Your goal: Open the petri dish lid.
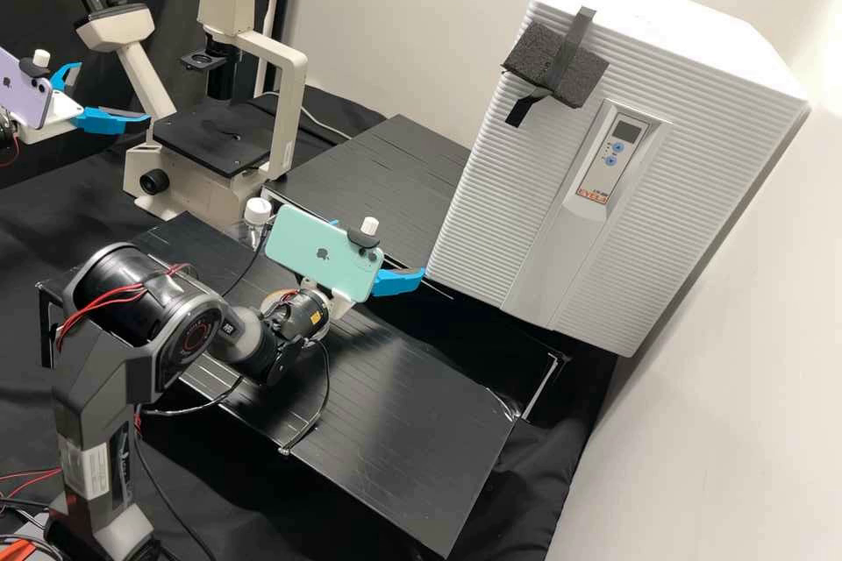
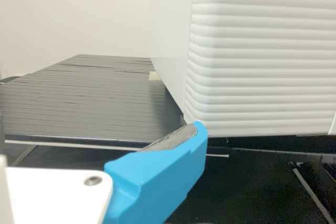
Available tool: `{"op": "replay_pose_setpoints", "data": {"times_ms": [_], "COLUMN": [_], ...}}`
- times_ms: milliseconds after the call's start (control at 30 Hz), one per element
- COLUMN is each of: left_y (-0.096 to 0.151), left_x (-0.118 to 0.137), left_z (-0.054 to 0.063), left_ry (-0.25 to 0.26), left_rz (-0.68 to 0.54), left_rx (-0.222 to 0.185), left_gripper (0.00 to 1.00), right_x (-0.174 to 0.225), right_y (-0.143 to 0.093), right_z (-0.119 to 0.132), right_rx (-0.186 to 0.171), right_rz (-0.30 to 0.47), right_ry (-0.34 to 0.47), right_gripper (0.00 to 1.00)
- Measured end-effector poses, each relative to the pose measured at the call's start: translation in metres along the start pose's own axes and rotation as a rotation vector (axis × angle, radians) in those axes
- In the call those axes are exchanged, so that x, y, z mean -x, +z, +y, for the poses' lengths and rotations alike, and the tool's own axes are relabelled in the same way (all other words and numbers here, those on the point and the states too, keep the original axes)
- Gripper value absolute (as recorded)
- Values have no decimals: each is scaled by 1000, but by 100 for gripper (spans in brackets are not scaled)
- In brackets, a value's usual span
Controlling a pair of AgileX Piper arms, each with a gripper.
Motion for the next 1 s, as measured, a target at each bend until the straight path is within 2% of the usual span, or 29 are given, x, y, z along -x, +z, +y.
{"op": "replay_pose_setpoints", "data": {"times_ms": [300,467,700,800,1000], "left_y": [0,0,0,0,0], "left_x": [0,0,0,0,0], "left_z": [0,0,0,0,0], "left_ry": [0,0,0,0,0], "left_rz": [0,0,0,0,0], "left_rx": [0,0,0,0,0], "left_gripper": [100,100,100,100,100], "right_x": [0,21,72,94,129], "right_y": [0,2,-7,-10,-10], "right_z": [0,2,15,12,-5], "right_rx": [0,10,-2,6,11], "right_rz": [1,5,114,160,203], "right_ry": [1,11,112,129,81], "right_gripper": [100,100,100,100,100]}}
